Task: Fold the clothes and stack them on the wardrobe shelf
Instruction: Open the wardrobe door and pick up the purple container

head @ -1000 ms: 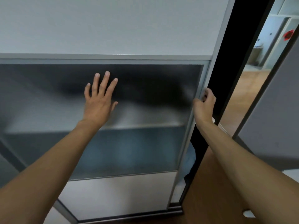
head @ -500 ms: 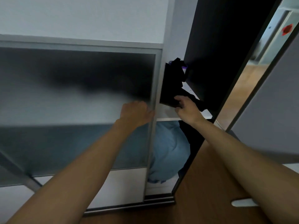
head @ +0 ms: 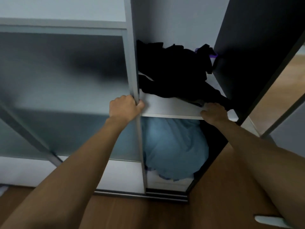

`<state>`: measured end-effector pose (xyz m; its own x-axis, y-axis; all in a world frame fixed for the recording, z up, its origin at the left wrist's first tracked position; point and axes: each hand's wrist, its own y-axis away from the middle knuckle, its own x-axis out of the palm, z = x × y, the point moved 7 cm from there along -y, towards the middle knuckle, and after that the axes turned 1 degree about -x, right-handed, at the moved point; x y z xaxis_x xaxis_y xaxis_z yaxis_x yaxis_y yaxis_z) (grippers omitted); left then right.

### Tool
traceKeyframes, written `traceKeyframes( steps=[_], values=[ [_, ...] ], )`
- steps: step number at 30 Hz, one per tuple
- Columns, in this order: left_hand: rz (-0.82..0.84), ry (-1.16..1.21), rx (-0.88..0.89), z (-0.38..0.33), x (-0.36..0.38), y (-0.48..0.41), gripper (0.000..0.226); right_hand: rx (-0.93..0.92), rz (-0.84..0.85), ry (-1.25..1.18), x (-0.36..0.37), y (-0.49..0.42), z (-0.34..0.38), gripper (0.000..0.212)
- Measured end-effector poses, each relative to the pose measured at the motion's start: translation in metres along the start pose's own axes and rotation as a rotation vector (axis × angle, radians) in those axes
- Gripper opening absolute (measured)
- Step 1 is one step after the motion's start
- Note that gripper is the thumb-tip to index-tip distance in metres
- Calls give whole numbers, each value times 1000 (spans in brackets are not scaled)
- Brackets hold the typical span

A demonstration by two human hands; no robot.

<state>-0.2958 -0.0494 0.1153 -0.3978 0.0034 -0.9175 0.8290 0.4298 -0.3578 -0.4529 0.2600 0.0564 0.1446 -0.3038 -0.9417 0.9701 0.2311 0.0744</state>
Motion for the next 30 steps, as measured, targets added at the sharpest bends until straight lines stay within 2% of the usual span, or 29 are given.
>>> traceKeyframes(
  steps=[5,8,10,13,15,17,19,22,27,30],
  values=[
    [-62,-103,-87,26,1,11,57,15,-12,-1,-8,-5,0,20],
    [-48,-149,-194,36,3,24,62,7,3,-5,-10,-5,-1,21],
    [135,-135,-299,49,16,29,59,-1,4,-15,-13,-8,-1,24],
    [604,105,-361,36,55,40,52,-34,-52,-102,-24,-16,4,30],
    [654,356,-268,0,68,30,53,-70,-169,-176,-39,-23,10,33],
    [601,513,-135,-41,67,5,49,-133,-249,-260,-52,-31,19,27],
    [515,584,-9,-79,56,-31,42,-197,-248,-389,-59,-42,25,20],
    [395,666,160,-132,39,-91,36,-254,-110,-487,-57,-60,26,49],
    [199,545,523,-211,36,-191,23,-228,63,-379,-41,-107,11,65],
    [186,426,698,-254,54,-250,31,-185,107,-350,-33,-134,1,53]
  ],
)
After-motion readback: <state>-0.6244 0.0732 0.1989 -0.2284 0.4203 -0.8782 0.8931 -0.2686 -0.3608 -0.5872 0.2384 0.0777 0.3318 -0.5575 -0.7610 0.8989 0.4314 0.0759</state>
